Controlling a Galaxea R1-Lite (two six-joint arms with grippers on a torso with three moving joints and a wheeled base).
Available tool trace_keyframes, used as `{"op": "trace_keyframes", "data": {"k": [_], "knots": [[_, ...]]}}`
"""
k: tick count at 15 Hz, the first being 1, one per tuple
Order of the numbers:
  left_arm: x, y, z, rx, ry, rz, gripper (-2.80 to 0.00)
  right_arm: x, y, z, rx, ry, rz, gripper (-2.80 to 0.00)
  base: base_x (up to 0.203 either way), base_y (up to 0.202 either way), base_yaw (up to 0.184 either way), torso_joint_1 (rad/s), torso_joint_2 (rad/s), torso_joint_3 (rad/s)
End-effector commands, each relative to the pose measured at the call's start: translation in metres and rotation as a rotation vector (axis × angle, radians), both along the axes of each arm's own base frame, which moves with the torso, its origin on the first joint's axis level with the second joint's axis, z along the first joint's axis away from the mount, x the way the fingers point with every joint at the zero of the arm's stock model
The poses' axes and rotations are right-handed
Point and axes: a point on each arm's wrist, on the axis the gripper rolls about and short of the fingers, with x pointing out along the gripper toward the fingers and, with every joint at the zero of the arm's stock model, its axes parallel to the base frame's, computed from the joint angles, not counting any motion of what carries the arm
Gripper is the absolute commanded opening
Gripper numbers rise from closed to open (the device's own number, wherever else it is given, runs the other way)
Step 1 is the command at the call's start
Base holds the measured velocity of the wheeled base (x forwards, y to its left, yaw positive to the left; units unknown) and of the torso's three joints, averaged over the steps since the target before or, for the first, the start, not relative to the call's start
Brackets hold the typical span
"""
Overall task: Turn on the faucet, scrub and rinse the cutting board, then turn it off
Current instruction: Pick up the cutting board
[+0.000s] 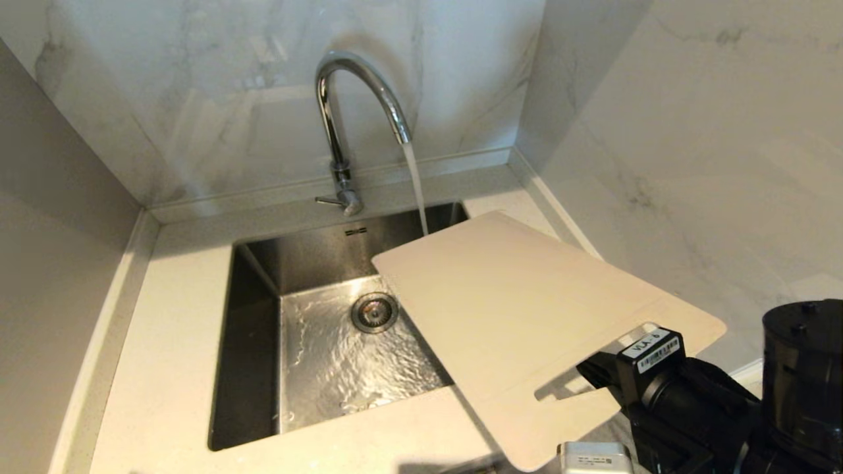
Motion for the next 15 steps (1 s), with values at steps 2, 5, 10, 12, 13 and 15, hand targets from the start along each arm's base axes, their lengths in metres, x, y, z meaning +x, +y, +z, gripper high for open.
{"op": "trace_keyframes", "data": {"k": [2,5,10,12,13,15], "knots": [[0.000,0.000,0.000,-0.001,0.002,0.000,-2.80,-0.006,0.011,-0.002,-0.013,0.006,0.072,-2.80,0.000,0.000,0.000,0.000,0.00,0.000],[0.000,0.000,0.000,-0.001,0.002,0.000,-2.80,-0.010,0.022,-0.004,-0.016,0.018,0.132,-2.80,0.000,0.000,0.000,0.000,0.00,0.000],[0.000,0.000,0.000,-0.001,0.002,0.000,-2.80,-0.019,0.039,-0.008,-0.024,0.037,0.228,-2.80,0.000,0.000,0.000,0.000,0.00,0.000],[0.000,0.000,0.000,-0.001,0.002,0.000,-2.80,-0.020,0.040,-0.007,-0.034,0.027,0.245,-2.80,0.000,0.000,0.000,0.000,0.00,0.000],[0.000,0.000,0.000,-0.001,0.002,0.000,-2.80,-0.021,0.041,-0.006,-0.050,0.013,0.258,-2.80,0.000,0.000,0.000,0.000,0.00,0.000],[0.000,0.000,0.000,-0.001,0.002,0.000,-2.80,-0.021,0.042,-0.005,-0.058,0.006,0.302,-2.80,0.000,0.000,0.000,0.000,0.00,0.000]]}}
